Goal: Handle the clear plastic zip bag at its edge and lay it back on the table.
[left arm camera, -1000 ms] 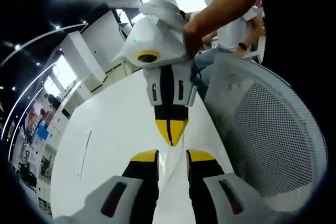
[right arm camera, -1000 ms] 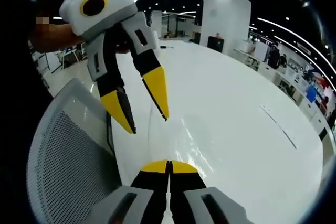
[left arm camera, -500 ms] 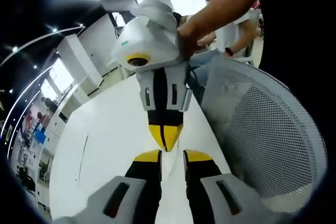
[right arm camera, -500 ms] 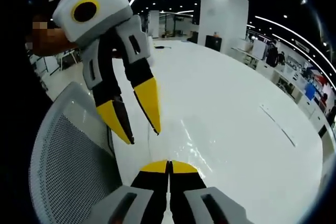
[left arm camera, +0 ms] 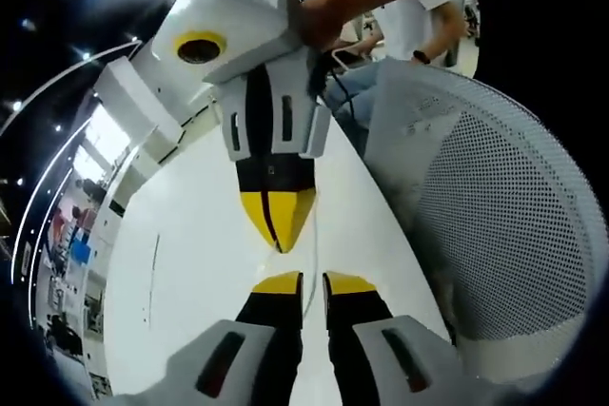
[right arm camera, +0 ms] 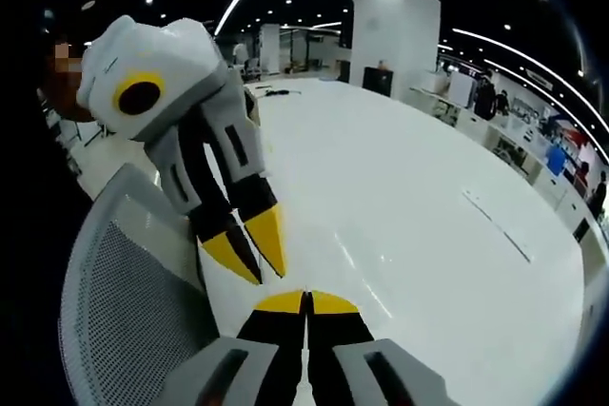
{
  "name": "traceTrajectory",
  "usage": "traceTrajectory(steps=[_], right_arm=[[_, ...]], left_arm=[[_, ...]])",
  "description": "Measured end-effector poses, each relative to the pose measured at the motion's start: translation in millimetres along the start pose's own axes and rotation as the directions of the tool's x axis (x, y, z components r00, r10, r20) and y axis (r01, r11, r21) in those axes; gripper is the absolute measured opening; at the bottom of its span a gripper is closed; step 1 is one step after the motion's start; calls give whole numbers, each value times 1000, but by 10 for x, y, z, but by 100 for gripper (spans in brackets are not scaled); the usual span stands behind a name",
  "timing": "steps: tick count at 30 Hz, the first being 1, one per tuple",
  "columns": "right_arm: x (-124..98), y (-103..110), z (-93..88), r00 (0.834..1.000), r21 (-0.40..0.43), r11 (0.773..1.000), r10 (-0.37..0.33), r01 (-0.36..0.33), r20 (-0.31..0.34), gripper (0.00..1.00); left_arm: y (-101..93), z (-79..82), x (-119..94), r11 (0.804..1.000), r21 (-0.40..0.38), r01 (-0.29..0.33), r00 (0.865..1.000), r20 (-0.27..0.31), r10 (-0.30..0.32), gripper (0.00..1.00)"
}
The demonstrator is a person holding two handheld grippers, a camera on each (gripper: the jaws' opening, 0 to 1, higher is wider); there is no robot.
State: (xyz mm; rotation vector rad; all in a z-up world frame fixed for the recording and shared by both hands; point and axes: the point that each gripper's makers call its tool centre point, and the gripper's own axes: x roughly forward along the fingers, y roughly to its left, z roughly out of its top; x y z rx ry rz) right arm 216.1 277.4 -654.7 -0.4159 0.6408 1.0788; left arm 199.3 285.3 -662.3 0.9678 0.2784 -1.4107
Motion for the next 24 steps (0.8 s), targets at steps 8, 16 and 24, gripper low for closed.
traceTrajectory(steps=[8,16,24], right_arm=[[-71,-111,121,998,26,999,-49,48,43,0],[-100,-226,144,994,27,996,-89,87,67,0],[-258,-392,258,983,22,989,-148,146,108,0]], left_arm=[[34,-96,13,999,44,-30,998,-54,33,0],[3,-139,10,998,54,-29,997,-72,33,0],[-57,-176,9,999,40,-20,997,-80,23,0]])
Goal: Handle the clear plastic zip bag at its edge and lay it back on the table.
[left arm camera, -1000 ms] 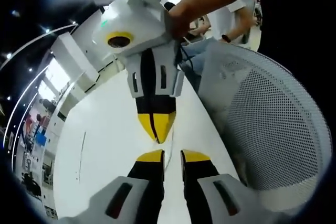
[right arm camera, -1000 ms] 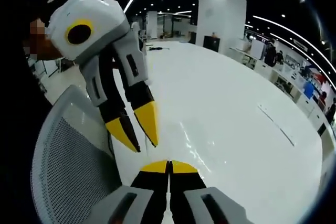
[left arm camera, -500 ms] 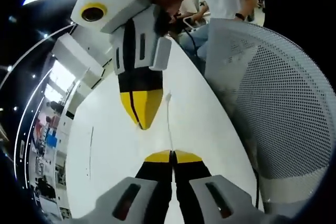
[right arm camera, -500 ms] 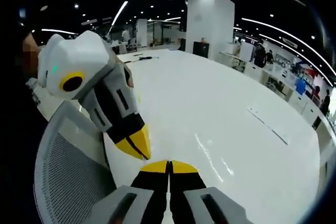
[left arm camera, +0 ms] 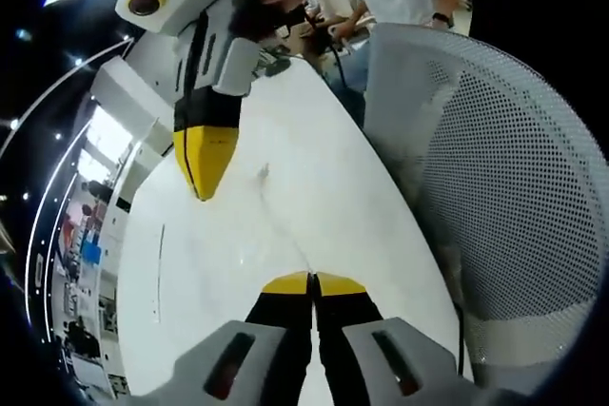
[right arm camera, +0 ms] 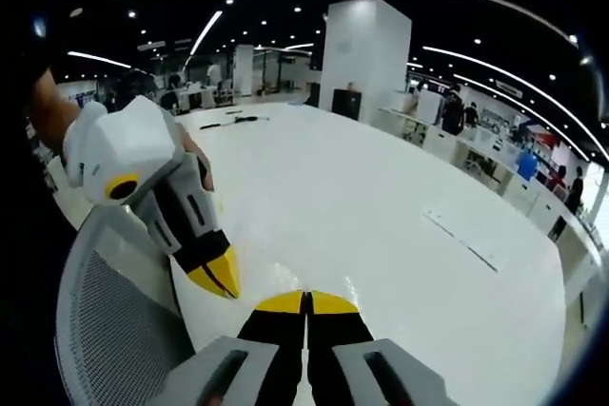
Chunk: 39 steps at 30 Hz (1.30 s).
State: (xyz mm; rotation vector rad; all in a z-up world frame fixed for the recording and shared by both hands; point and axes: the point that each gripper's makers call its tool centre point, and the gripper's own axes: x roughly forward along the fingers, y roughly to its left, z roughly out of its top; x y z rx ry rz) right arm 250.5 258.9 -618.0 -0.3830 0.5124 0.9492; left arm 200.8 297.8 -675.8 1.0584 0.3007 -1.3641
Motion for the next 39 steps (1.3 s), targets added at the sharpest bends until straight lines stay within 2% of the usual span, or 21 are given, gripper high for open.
traceTrajectory(steps=[3,7,10,13,17,20,24,29,31,33,39], right_arm=[[-25,-42,53,1000,19,1000,-16,16,14,0],[1,-25,73,1000,-8,1000,-26,26,14,0],[1,-38,84,1000,-29,999,-30,30,11,0],[-7,-49,87,999,-61,997,-44,43,-5,0],[27,-88,48,997,-95,994,-64,60,-37,0],[66,-96,14,996,-120,991,-72,65,-50,0],[108,-91,-39,995,-148,987,-71,60,-68,0],[173,-73,-107,995,-176,983,-64,49,-82,0],[195,-75,-128,994,-184,982,-64,47,-88,0],[211,-76,-144,994,-190,981,-64,45,-94,0],[265,-79,-183,993,-204,978,-62,40,-104,0]], left_arm=[[2,10,-14,1000,-22,-7,1000,15,7,0],[55,-10,-43,999,-32,-23,1000,12,24,0],[132,2,-78,997,-55,-51,998,32,53,0],[221,42,-113,993,-80,-82,994,59,87,0],[340,209,-182,981,-168,-93,981,152,119,1],[434,294,-292,961,-259,-96,967,204,152,5],[490,331,-437,931,-352,-100,953,235,191,14],[530,312,-674,869,-480,-122,925,263,275,18],[525,281,-732,851,-509,-131,921,256,295,20],[511,261,-777,843,-520,-140,919,250,306,21],[491,160,-899,799,-578,-167,910,222,351,23]])
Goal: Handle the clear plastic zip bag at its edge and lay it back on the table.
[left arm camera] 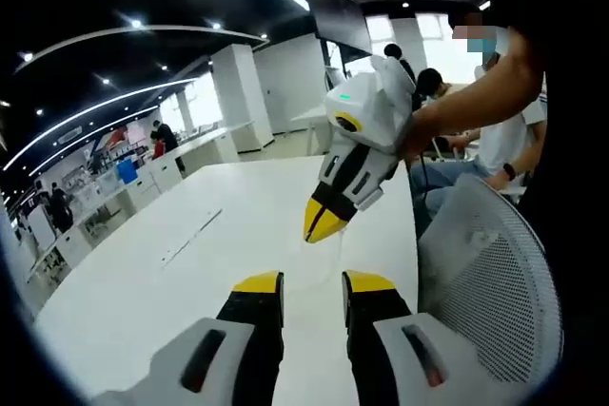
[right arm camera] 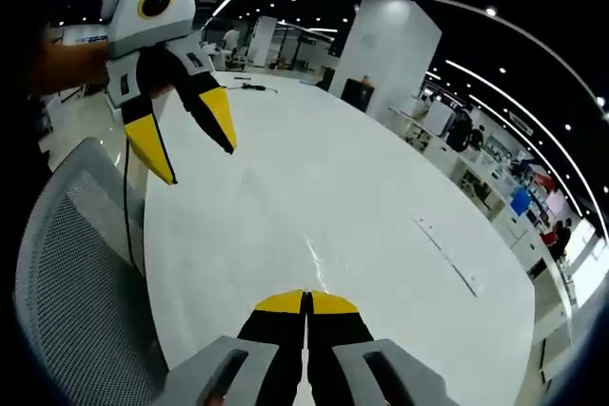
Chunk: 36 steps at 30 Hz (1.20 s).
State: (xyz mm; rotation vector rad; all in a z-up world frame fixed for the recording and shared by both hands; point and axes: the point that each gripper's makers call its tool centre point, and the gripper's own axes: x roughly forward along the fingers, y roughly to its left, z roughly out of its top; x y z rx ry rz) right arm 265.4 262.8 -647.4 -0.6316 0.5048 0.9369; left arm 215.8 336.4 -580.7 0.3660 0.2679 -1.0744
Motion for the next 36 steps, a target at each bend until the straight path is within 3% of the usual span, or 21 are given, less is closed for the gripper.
traceTrajectory(steps=[9,13,24,36], right_arm=[[124,21,-166,999,-57,998,-24,22,-33,0],[188,42,-255,998,-82,996,-32,28,-50,0],[318,149,-392,997,-119,993,-36,28,-63,0],[462,197,-528,996,-144,989,-42,31,-73,0]], left_arm=[[22,-171,-167,994,-91,-64,998,-23,62,35],[137,-313,-268,986,-135,-95,995,-30,91,40],[139,-461,-394,970,-169,-177,984,-40,172,52],[111,-530,-441,962,-186,-202,979,-41,198,56]])
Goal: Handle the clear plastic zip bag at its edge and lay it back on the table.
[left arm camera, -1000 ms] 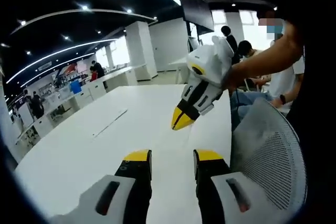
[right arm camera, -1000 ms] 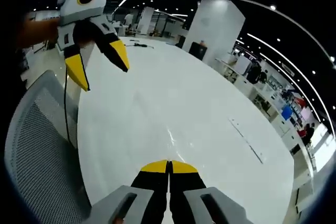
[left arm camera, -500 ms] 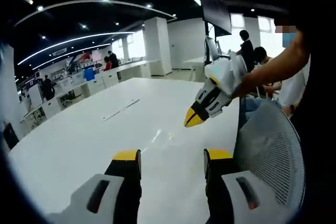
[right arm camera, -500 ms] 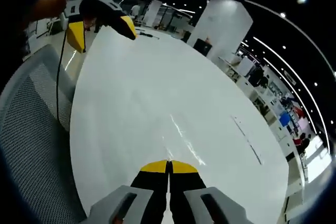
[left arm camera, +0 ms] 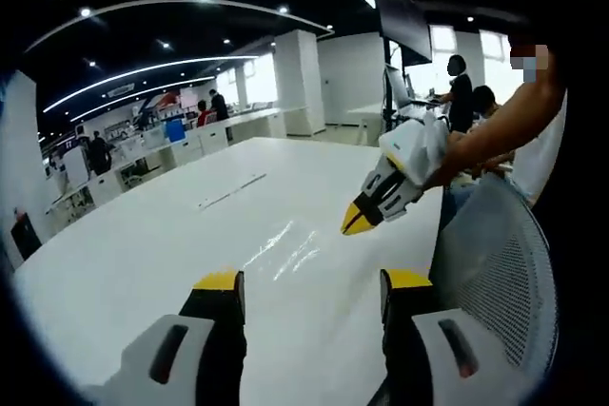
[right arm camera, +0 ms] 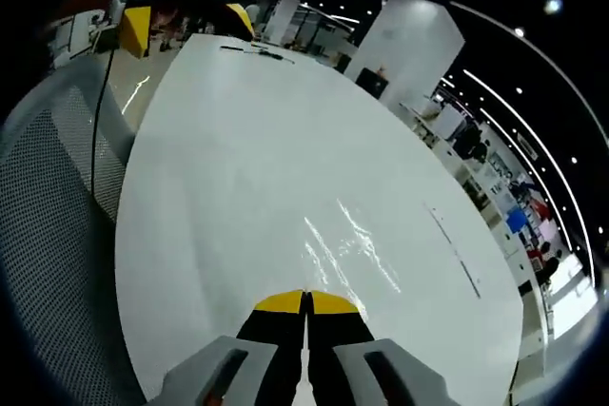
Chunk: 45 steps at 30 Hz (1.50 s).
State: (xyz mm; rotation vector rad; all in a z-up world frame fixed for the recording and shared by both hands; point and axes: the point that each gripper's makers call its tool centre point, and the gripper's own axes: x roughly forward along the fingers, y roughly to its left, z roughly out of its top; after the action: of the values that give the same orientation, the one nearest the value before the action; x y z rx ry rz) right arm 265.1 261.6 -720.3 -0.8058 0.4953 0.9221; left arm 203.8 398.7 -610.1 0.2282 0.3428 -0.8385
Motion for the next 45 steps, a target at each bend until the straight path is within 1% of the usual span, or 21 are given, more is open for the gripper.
traceTrajectory(steps=[5,7,10,18,20,22,23,24,27,30,31,32,33,34,35,36,39,40,42,43,45], right_arm=[[66,39,-80,1000,-7,1000,4,-4,-11,0],[98,69,-126,1000,-3,1000,14,-15,-25,0],[147,89,-159,999,15,1000,14,-14,-28,0],[233,144,-189,999,-6,1000,10,-10,-40,0],[238,158,-188,999,-4,1000,9,-10,-41,0],[259,181,-211,999,-6,1000,13,-13,-53,0],[265,194,-219,998,20,1000,19,-18,-54,0],[278,203,-221,998,40,999,24,-22,-51,1],[277,216,-223,998,54,998,31,-28,-51,2],[266,238,-210,998,91,995,42,-38,-42,3],[264,268,-197,998,137,989,58,-53,-30,3],[260,290,-186,997,163,985,68,-63,-23,5],[265,350,-171,994,239,966,106,-102,-6,6],[270,335,-177,995,256,962,102,-98,-4,7],[269,295,-187,996,223,972,83,-79,-9,7],[253,284,-181,997,220,973,73,-70,-7,7],[185,269,-122,998,246,967,66,-69,22,13],[205,265,-132,998,252,966,60,-66,31,15],[123,221,-105,997,308,950,33,-51,63,21],[81,211,-120,997,309,950,31,-49,64,25],[-6,182,-141,997,343,939,11,-35,71,30]], left_arm=[[13,-29,-25,1000,1,-16,1000,9,16,57],[16,-40,-35,1000,0,-20,1000,9,20,57],[12,-79,-42,1000,-2,-24,1000,8,24,58],[-37,-188,-71,999,15,-37,999,-9,37,58],[-31,-238,-79,999,21,-39,999,-15,39,58],[-54,-269,-69,999,23,-42,999,-16,42,58],[-69,-234,-85,999,19,-43,999,-12,44,58],[-73,-237,-88,999,14,-46,999,-9,46,58],[-98,-300,-90,999,0,-46,999,-10,46,59],[-127,-373,-91,999,4,-47,999,-25,47,58],[-132,-409,-92,999,5,-48,998,-31,48,58],[-133,-422,-93,999,4,-49,998,-33,49,58],[-129,-449,-90,999,3,-51,998,-36,51,57],[-130,-460,-89,999,3,-52,998,-38,52,57],[-136,-465,-88,999,4,-52,998,-39,52,57],[-141,-479,-86,998,7,-55,998,-42,55,57],[-145,-544,-88,998,28,-61,997,-55,62,56],[-143,-555,-89,998,27,-64,996,-56,65,56],[-137,-598,-92,997,20,-73,996,-54,74,57],[-138,-605,-92,997,19,-74,996,-55,75,57],[-139,-640,-86,997,26,-77,995,-63,79,58]])
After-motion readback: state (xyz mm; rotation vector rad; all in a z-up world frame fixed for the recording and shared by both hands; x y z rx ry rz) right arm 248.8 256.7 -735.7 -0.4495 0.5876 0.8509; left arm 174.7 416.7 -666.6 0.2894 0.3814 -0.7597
